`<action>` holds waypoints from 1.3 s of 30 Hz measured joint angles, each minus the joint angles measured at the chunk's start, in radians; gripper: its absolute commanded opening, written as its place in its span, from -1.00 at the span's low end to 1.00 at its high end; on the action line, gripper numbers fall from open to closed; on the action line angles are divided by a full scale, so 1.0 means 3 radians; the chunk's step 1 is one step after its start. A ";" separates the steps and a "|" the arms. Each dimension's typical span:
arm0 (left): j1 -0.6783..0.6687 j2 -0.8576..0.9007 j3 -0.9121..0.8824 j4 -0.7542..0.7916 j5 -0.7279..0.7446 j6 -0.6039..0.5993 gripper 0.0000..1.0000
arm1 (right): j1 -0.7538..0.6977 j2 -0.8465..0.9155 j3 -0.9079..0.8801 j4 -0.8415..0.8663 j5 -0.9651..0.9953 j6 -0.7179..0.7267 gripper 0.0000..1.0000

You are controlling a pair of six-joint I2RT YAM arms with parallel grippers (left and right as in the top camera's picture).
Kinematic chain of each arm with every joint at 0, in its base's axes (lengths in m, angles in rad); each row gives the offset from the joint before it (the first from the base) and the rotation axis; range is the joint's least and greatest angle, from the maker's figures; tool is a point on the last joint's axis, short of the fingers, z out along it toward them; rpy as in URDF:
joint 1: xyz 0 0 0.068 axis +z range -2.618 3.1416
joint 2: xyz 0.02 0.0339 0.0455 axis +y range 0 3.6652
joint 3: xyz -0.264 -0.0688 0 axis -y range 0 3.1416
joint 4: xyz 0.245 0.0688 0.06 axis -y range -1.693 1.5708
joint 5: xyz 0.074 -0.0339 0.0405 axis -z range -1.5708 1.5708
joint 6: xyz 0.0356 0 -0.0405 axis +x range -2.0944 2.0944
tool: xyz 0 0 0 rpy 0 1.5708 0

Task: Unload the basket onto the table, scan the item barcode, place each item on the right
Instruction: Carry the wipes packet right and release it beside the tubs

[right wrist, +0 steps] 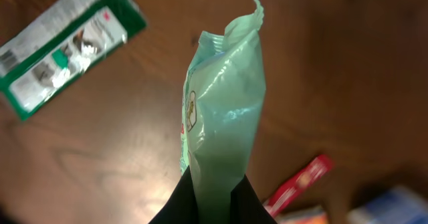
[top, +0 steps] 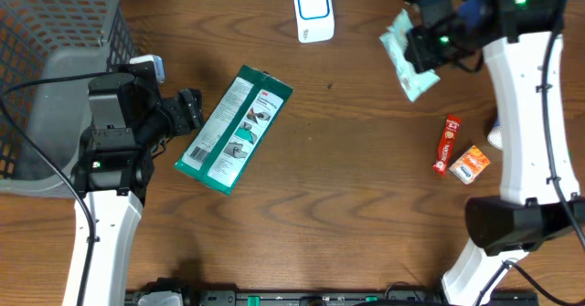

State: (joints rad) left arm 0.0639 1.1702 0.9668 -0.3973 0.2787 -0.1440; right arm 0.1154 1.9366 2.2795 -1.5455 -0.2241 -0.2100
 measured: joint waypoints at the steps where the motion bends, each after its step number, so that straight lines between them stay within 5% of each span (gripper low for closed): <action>1: 0.0000 0.0000 0.0000 0.0000 -0.0001 0.0000 0.61 | -0.0103 0.0000 -0.0118 0.0038 -0.0064 0.0013 -0.97; 8: 0.0000 0.0000 0.0000 -0.0011 -0.0001 -0.0001 0.60 | -0.0622 0.0041 -0.1415 0.0797 -0.0207 0.0123 -0.98; 14: 0.0000 0.0000 0.0000 -0.0011 0.0000 0.0000 0.60 | -0.0894 0.0099 -0.2588 0.2026 -0.0234 0.0224 -0.93; 15: 0.0000 0.0000 0.0000 -0.0011 -0.0001 -0.0001 0.60 | -0.0922 0.0106 -0.2667 0.2124 -0.0225 0.0245 -0.76; 17: 0.0000 0.0000 0.0000 -0.0017 0.0000 -0.0001 0.60 | -0.1013 0.0107 -0.2937 0.2524 -0.0207 0.0332 0.54; 18: 0.0000 0.0000 0.0000 -0.0010 0.0000 -0.0001 0.60 | -0.1061 0.0107 -0.3029 0.2614 -0.0198 0.0367 0.99; 28: 0.0000 0.0000 0.0000 -0.0014 -0.0001 -0.0001 0.60 | -0.1104 0.0106 -0.2959 0.2619 -0.0117 0.0430 0.99; 31: 0.0000 0.0000 0.0000 -0.0013 0.0000 -0.0001 0.60 | -0.1104 0.0095 -0.2767 0.2469 -0.0014 0.0435 0.89; 33: 0.0000 0.0000 0.0000 -0.0013 0.0000 -0.0001 0.60 | -0.1097 0.0058 -0.2647 0.2324 0.0014 0.0444 0.62; 34: 0.0000 0.0000 0.0000 -0.0013 0.0000 -0.0001 0.61 | -0.1090 0.0027 -0.2609 0.2267 -0.0017 0.0456 0.43; 36: 0.0000 0.0000 0.0000 -0.0013 0.0000 -0.0001 0.60 | -0.1059 -0.0029 -0.2570 0.2191 -0.0158 0.0477 -0.95; 39: 0.0000 0.0000 0.0000 -0.0013 0.0000 -0.0001 0.61 | -0.0932 -0.0065 -0.2580 0.2154 -0.0482 0.0464 -0.98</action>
State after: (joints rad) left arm 0.0639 1.1702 0.9668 -0.4011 0.2787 -0.1444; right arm -0.1642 1.9171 1.5055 -0.8993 -0.3687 -0.0708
